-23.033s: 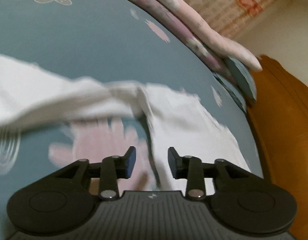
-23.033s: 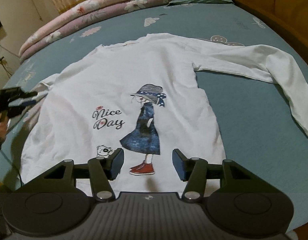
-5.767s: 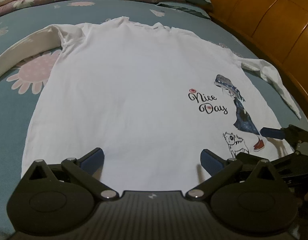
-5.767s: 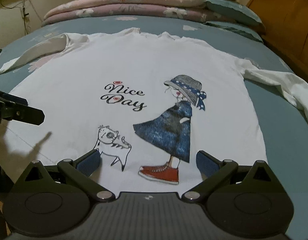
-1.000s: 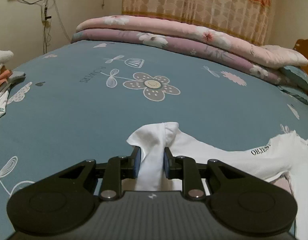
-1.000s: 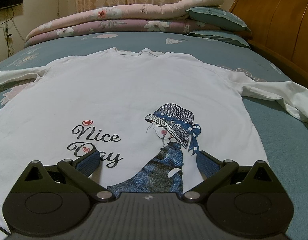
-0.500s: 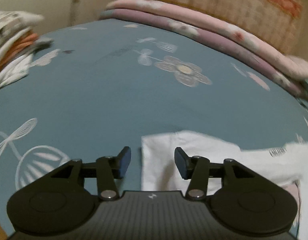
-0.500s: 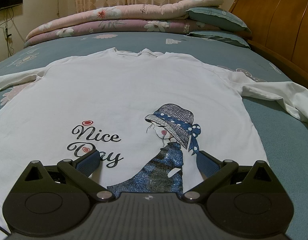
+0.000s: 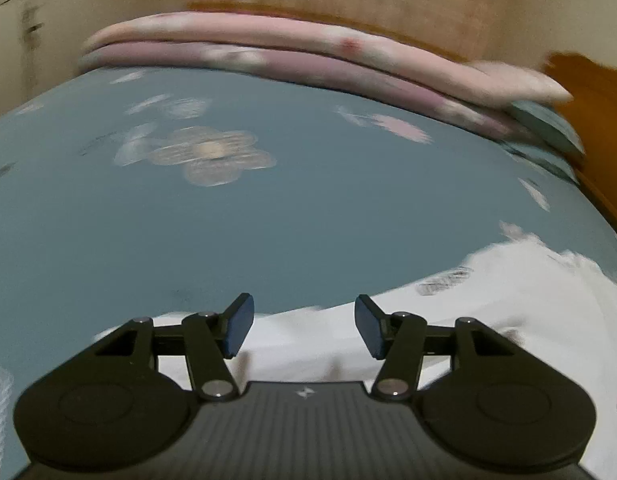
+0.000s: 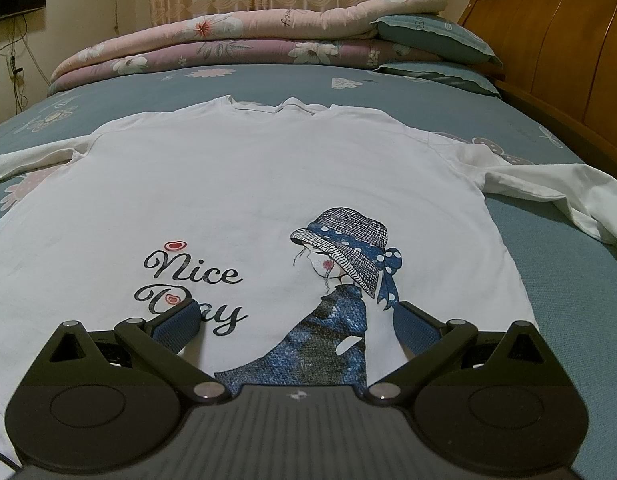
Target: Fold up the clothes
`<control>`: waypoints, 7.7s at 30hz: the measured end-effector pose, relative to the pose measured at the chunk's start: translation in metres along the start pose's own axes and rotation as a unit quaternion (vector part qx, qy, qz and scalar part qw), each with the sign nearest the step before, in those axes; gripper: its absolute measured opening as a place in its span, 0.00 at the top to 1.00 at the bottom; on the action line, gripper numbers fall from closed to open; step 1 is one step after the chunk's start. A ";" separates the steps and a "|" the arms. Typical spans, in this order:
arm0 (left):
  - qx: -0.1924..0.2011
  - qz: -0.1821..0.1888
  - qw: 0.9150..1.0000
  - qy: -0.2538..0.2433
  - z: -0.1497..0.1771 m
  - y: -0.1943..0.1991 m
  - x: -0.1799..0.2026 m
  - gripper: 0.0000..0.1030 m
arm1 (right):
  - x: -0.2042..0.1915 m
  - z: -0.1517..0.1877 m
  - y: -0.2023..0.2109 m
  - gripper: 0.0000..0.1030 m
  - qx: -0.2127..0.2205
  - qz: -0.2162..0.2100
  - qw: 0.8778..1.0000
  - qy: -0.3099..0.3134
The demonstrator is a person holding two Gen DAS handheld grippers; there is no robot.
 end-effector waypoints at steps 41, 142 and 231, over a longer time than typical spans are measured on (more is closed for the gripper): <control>-0.094 0.057 0.983 -0.147 -0.003 -0.135 0.112 0.66 | -0.003 -0.004 -0.004 0.00 0.000 -0.006 1.000 -0.002; -0.014 0.060 0.998 -0.020 0.074 -0.010 0.081 0.07 | -0.398 -0.234 -0.206 0.79 -0.066 -0.429 0.805 0.404; -0.027 0.023 0.998 0.060 0.043 0.002 -0.038 0.07 | -0.218 -0.146 -0.108 0.21 -0.140 -0.200 0.959 0.144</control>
Point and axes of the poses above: each gripper's, at about its wrist camera, not at the fingertips, and y roughly against the way its jaws point, x to its right, z to its underside, the point moved 10 cm from there along -y, roughly the way its jaws point, and after that the axes turned 1 degree about x, right-handed, at the moved point
